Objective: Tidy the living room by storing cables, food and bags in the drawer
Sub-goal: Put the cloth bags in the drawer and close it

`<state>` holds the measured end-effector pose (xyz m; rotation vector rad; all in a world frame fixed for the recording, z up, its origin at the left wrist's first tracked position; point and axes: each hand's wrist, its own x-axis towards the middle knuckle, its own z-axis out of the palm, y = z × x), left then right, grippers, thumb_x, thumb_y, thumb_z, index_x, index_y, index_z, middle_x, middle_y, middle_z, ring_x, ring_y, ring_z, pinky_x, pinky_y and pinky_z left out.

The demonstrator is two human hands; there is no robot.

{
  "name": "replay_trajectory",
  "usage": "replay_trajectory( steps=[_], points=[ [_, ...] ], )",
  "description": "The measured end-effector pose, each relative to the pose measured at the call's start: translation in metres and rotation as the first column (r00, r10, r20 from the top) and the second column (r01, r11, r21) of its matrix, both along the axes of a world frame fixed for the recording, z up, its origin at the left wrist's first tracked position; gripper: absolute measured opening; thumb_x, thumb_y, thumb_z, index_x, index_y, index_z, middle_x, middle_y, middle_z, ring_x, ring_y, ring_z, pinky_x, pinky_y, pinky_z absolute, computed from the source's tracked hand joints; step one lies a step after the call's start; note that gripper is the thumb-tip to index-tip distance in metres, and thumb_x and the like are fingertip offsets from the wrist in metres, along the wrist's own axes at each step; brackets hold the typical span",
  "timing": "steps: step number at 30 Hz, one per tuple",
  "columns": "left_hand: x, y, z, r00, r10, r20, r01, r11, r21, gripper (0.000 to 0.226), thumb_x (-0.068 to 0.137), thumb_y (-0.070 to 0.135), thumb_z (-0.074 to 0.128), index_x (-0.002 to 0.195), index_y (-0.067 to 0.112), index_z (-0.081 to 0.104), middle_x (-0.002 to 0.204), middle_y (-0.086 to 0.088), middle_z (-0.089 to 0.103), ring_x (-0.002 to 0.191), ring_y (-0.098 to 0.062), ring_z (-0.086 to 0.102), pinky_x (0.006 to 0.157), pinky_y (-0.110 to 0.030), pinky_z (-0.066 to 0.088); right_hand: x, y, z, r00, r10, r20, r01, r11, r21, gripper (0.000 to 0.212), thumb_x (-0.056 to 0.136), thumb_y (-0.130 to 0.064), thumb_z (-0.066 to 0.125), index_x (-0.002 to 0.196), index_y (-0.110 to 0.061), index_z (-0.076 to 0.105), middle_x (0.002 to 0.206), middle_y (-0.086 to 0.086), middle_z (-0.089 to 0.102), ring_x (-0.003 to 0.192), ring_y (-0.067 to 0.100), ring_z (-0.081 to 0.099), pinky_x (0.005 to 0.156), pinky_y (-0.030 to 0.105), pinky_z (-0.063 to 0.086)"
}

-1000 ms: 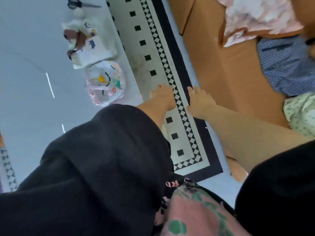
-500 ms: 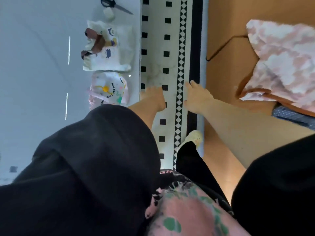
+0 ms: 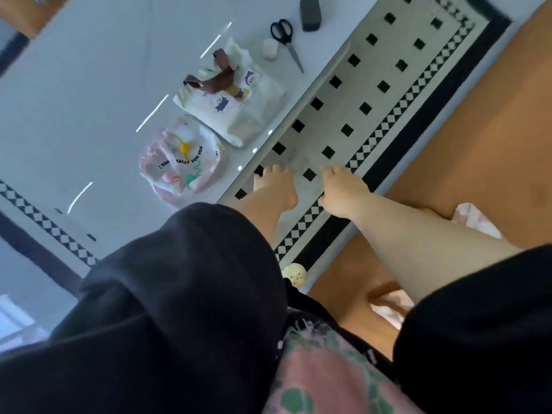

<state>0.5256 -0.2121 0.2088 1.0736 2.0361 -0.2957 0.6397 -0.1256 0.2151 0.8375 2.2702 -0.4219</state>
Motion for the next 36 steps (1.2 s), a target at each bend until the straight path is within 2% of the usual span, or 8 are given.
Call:
replay_trajectory(
  steps=[4,10,14,17,21,24,32,36],
  points=[
    [-0.025,0.031,-0.01,0.99,0.144,0.0,-0.144,0.99,0.003,0.057,0.088,0.016,0.053,0.141,0.008,0.033,0.144,-0.014,0.032,0.134,-0.031,0.029,0.108,-0.045,0.032,-0.03,0.039,-0.011,0.992,0.12,0.038,-0.12,0.993,0.0,0.071,0.094,-0.026,0.049,0.149,-0.008,0.008,0.153,0.015,0.018,0.139,0.031,0.023,0.109,0.043,0.029],
    [-0.046,0.078,-0.034,0.955,0.288,0.074,-0.287,0.958,-0.026,0.061,0.09,0.013,0.047,0.146,0.008,0.025,0.148,-0.014,0.027,0.136,-0.032,0.027,0.109,-0.046,0.033,-0.078,0.088,-0.038,0.979,0.199,0.052,-0.199,0.98,-0.02,0.069,0.092,-0.022,0.051,0.148,-0.008,0.013,0.149,0.014,0.026,0.134,0.03,0.03,0.103,0.04,0.034],
    [-0.058,0.101,-0.051,0.921,0.385,0.069,-0.38,0.922,-0.071,0.058,0.091,0.014,0.045,0.146,0.011,0.026,0.147,-0.013,0.029,0.136,-0.032,0.028,0.108,-0.045,0.033,-0.103,0.123,-0.061,0.957,0.287,0.042,-0.285,0.957,-0.048,0.059,0.089,-0.018,0.057,0.138,-0.006,0.028,0.137,0.014,0.04,0.124,0.029,0.04,0.095,0.038,0.041],
    [-0.054,0.116,-0.062,0.911,0.41,0.043,-0.406,0.91,-0.083,0.057,0.091,0.014,0.046,0.144,0.009,0.029,0.145,-0.013,0.031,0.135,-0.031,0.03,0.11,-0.044,0.031,-0.112,0.145,-0.073,0.937,0.343,0.071,-0.337,0.938,-0.085,0.058,0.088,-0.014,0.056,0.138,-0.005,0.028,0.139,0.014,0.037,0.127,0.028,0.036,0.096,0.038,0.041],
    [-0.055,0.152,-0.076,0.788,0.614,0.044,-0.607,0.787,-0.113,0.055,0.092,0.015,0.047,0.144,0.01,0.03,0.146,-0.012,0.031,0.134,-0.031,0.031,0.106,-0.043,0.034,-0.13,0.195,-0.088,0.841,0.535,0.073,-0.529,0.844,-0.09,0.063,0.083,-0.002,0.053,0.14,-0.004,0.026,0.142,0.014,0.033,0.13,0.029,0.033,0.101,0.039,0.037],
    [-0.047,0.181,-0.088,0.658,0.751,0.054,-0.739,0.658,-0.14,0.052,0.092,0.012,0.043,0.142,0.008,0.032,0.146,-0.013,0.032,0.133,-0.032,0.031,0.103,-0.044,0.038,-0.14,0.231,-0.101,0.767,0.64,0.051,-0.635,0.768,-0.083,0.054,0.087,-0.009,0.052,0.137,-0.007,0.032,0.138,0.012,0.037,0.126,0.029,0.036,0.095,0.037,0.037],
    [-0.046,0.22,-0.171,0.619,0.784,0.053,-0.773,0.619,-0.141,0.047,0.092,0.012,0.04,0.139,0.008,0.037,0.142,-0.012,0.036,0.131,-0.03,0.033,0.1,-0.041,0.037,-0.135,0.274,-0.186,0.567,0.823,0.022,-0.821,0.568,-0.068,0.047,0.086,-0.011,0.051,0.131,-0.008,0.037,0.134,0.011,0.038,0.123,0.027,0.038,0.096,0.036,0.037],
    [-0.058,0.201,-0.224,0.599,0.799,0.05,-0.796,0.601,-0.073,0.053,0.092,0.014,0.043,0.143,0.009,0.03,0.147,-0.011,0.03,0.132,-0.031,0.031,0.102,-0.045,0.037,-0.144,0.259,-0.237,0.581,0.813,0.034,-0.81,0.582,-0.071,0.052,0.084,-0.005,0.05,0.134,-0.007,0.035,0.134,0.011,0.038,0.126,0.027,0.036,0.097,0.037,0.036]
  ],
)
